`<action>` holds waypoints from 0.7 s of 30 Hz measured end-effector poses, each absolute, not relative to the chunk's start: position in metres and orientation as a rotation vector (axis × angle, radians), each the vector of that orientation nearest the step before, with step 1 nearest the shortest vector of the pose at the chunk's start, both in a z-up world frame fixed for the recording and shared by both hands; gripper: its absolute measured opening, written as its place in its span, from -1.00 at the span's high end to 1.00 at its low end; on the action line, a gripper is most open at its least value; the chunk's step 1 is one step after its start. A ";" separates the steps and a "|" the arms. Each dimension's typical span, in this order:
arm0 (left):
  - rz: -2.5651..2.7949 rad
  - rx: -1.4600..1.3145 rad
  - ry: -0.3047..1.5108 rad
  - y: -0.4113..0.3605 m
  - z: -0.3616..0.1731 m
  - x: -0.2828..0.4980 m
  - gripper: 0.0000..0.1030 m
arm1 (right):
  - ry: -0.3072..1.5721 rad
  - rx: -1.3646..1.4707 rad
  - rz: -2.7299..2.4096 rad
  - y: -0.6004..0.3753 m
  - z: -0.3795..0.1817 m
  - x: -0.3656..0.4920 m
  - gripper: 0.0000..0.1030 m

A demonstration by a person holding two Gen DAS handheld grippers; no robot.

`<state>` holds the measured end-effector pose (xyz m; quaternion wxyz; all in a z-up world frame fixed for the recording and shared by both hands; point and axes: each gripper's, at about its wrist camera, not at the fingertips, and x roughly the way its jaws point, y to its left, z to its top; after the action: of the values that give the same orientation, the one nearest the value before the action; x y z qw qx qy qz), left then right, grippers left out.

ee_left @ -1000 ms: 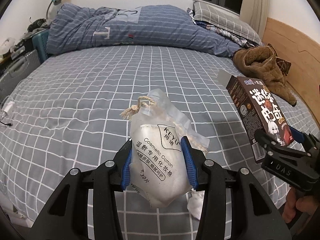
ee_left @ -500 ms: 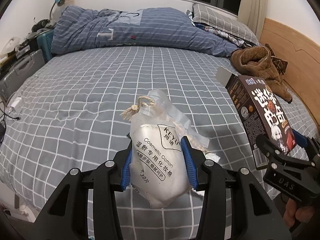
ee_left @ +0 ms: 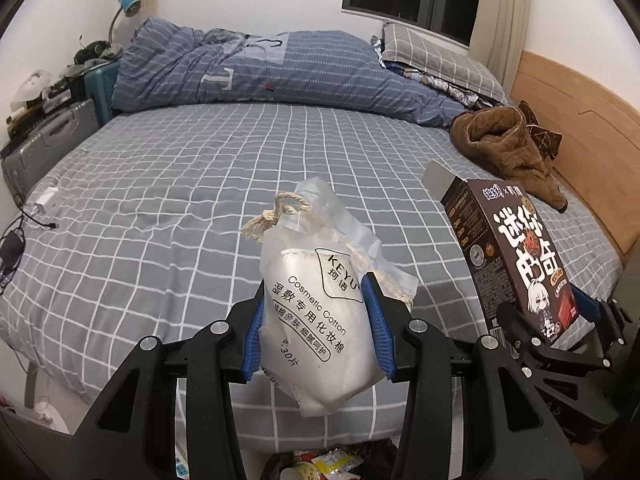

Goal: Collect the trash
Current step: 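Carry the white cotton-pad bag and brown cookie box over the black bin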

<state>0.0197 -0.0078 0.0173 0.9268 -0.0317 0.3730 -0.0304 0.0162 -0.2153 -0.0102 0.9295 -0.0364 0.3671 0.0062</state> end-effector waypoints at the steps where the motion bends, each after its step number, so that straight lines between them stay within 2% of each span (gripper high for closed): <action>1: -0.063 -0.067 0.769 -0.007 0.017 0.014 0.16 | 0.752 -0.076 0.015 -0.214 -0.010 0.012 -0.75; 21: -0.083 -0.061 0.862 -0.013 -0.017 -0.065 0.16 | 0.821 -0.033 0.008 -0.219 -0.030 -0.069 -0.75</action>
<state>-0.0649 -0.0132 -0.0171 0.9072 -0.0298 0.4176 -0.0404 -0.0688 -0.2192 -0.0302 0.9168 -0.0161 0.3989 0.0037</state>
